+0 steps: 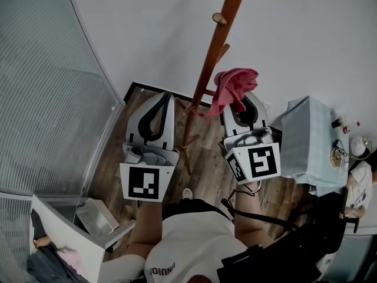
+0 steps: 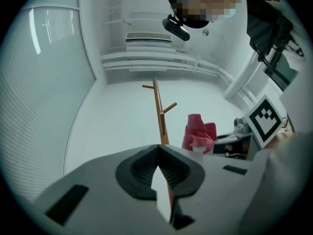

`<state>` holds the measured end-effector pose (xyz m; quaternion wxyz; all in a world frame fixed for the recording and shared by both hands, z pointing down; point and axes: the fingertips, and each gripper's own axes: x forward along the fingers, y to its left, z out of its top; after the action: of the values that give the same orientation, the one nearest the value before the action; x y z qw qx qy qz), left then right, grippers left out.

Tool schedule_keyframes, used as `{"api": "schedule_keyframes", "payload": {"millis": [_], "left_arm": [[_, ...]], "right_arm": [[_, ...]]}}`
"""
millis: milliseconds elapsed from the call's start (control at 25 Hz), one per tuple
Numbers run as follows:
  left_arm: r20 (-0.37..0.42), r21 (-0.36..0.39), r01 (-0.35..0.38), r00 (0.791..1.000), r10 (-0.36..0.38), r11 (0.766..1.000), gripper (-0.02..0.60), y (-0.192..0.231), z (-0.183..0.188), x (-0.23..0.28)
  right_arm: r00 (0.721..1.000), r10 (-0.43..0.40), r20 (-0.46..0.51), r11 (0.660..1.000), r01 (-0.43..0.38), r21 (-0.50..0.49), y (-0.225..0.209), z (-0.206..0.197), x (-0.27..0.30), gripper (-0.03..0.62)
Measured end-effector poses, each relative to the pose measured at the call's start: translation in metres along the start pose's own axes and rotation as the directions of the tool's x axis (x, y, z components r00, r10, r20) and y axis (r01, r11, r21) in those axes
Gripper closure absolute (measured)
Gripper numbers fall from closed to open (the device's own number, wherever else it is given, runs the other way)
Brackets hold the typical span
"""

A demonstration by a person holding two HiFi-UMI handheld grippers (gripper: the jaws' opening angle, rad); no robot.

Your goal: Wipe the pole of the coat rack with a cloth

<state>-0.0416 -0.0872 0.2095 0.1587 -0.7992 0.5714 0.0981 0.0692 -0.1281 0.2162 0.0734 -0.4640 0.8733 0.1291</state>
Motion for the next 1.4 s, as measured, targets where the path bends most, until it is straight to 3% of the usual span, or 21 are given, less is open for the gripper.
{"api": "schedule_keyframes", "payload": {"millis": [240, 440, 720, 1400], "left_arm": [[0.005, 0.012, -0.017, 1.000, 0.017, 1.000, 0.569, 0.010, -0.001, 0.007], [0.009, 0.025, 0.047, 0.999, -0.047, 0.999, 0.569, 0.008, 0.001, 0.029], [0.037, 0.026, 0.071, 0.997, -0.072, 0.997, 0.568, 0.022, 0.005, 0.037], [0.044, 0.012, 0.059, 0.997, -0.060, 0.998, 0.568, 0.055, -0.006, 0.043]], "right_arm": [[1.000, -0.003, 0.011, 1.000, 0.003, -0.009, -0.006, 0.001, 0.013, 0.500], [0.999, -0.041, 0.035, 0.999, 0.042, -0.022, -0.019, 0.010, 0.029, 0.500], [0.993, -0.053, 0.105, 0.997, 0.059, -0.055, -0.018, 0.034, 0.046, 0.500], [0.990, -0.073, 0.121, 0.994, 0.081, -0.071, -0.017, 0.032, 0.075, 0.500]]}}
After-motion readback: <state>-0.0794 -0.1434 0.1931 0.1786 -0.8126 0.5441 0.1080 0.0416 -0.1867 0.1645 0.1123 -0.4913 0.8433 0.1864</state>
